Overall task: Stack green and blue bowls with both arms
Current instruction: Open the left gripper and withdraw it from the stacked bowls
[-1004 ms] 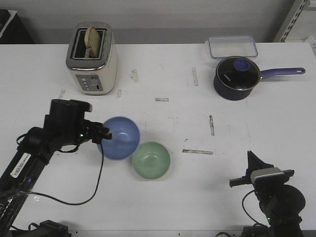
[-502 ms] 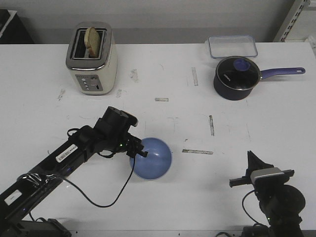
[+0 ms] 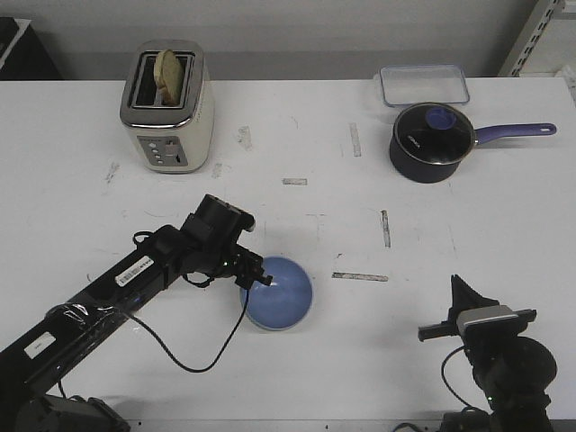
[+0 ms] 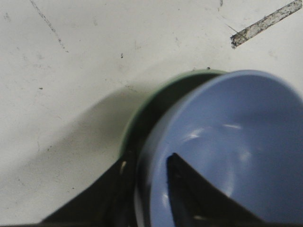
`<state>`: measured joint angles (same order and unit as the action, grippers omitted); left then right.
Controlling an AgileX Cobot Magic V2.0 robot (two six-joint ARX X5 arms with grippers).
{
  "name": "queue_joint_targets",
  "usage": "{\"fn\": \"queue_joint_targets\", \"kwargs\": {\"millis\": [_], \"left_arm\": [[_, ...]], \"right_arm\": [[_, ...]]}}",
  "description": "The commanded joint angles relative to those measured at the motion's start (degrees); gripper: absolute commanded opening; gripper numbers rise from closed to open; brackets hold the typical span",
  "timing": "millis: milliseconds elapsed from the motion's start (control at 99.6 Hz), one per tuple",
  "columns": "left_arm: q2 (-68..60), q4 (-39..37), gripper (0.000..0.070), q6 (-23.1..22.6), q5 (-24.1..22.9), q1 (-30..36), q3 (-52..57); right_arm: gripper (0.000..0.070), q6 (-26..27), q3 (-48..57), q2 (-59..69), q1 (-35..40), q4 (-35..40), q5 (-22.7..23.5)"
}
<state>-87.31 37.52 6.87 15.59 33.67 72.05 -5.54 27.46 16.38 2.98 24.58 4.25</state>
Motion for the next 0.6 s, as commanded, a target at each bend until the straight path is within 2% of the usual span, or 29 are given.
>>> {"fn": "queue_joint_targets", "kwargs": {"millis": [0, 70, 121, 181, 352, 402, 452, 522, 593], "left_arm": [[-0.7, -0.2, 0.0377, 0.2, 0.4, 0.5, 0.8], [-0.7, -0.2, 0.0498, 0.3, 0.4, 0.5, 0.9], [-0.7, -0.2, 0.0547, 0.4, 0.4, 0.5, 0.9], [-0.6, -0.1, 0.0570, 0.3, 0.4, 0.5, 1.2], [0.0, 1.1, 0.0566, 0.1, 0.3, 0.3, 4.9], [0.1, 1.7, 0.0547, -0.3, 0.2, 0.0, 6.5], [0.3, 2.6, 0.0499, -1.4, -0.9, -0.3, 8.3], [1.0, 4.0, 0.0398, -3.2, -5.0, -0.9, 10.6], [2.5, 4.4, 0.0268, -4.8, -11.5, -1.7, 11.8]], "right_arm": [[0.0000, 0.2, -0.2, 0.2, 0.1, -0.5, -0.2], [0.0000, 0.2, -0.2, 0.2, 0.1, -0.5, -0.2], [0.0000, 0.2, -0.2, 0.2, 0.1, -0.5, -0.2], [0.0000, 0.1, -0.2, 0.2, 0.1, -0.5, -0.2], [0.0000, 0.1, -0.2, 0.2, 0.1, -0.5, -0.2], [0.0000, 0.1, -0.2, 0.2, 0.1, -0.5, -0.2], [0.0000, 0.1, -0.2, 0.2, 0.1, -0.5, -0.2], [0.0000, 0.1, -0.2, 0.2, 0.1, -0.5, -0.2], [0.0000, 0.1, -0.2, 0.2, 0.1, -0.5, -0.2]]}}
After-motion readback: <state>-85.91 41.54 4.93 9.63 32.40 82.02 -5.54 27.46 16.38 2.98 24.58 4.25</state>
